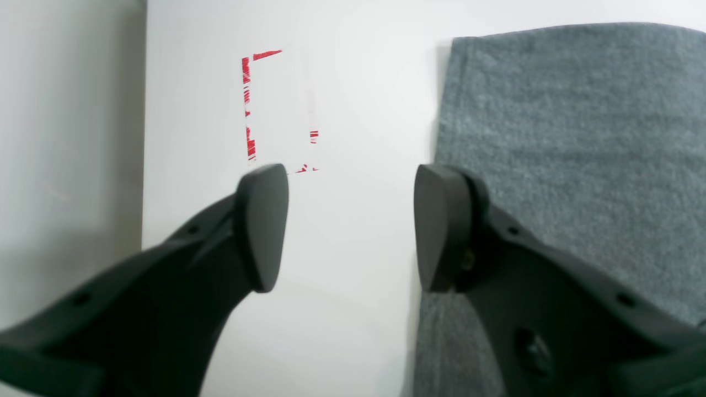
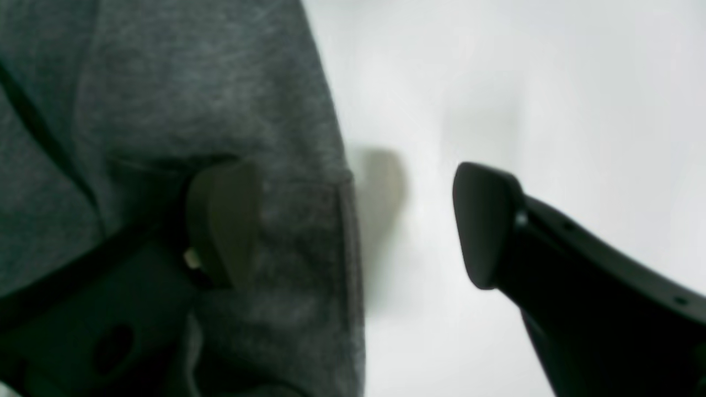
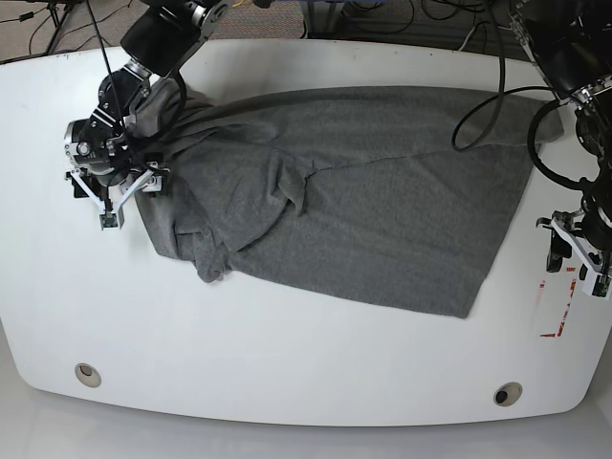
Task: Layout the t-shirt on the table in an organized manner, then fold the t-shirt properly
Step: 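Move the right gripper along the shirt edge and regrasp it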
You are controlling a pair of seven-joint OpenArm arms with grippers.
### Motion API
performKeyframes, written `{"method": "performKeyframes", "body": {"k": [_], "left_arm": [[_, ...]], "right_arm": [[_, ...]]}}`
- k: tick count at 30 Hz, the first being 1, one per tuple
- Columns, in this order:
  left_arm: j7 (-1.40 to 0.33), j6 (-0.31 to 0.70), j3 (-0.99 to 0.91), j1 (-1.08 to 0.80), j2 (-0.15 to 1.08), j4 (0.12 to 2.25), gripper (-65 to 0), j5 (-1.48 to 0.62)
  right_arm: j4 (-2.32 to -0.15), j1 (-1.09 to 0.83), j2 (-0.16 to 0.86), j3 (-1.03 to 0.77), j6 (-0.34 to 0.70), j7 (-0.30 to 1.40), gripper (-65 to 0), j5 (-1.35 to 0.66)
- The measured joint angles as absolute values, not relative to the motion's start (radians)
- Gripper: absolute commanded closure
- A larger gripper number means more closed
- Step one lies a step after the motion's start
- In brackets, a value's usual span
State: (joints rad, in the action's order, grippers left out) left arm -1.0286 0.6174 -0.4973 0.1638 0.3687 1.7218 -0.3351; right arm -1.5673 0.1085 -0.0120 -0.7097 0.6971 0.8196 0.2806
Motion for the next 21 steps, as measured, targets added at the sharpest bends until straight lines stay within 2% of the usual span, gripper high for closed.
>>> {"method": "performKeyframes", "body": {"k": [21], "left_arm": [[-1.029,0.617,-0.495,0.163,0.369,1.720,-33.3,-0.334]], "right_arm": [[-1.489,0.111,-0.052,-0.733,0.693,0.758,-50.7,0.224]]}}
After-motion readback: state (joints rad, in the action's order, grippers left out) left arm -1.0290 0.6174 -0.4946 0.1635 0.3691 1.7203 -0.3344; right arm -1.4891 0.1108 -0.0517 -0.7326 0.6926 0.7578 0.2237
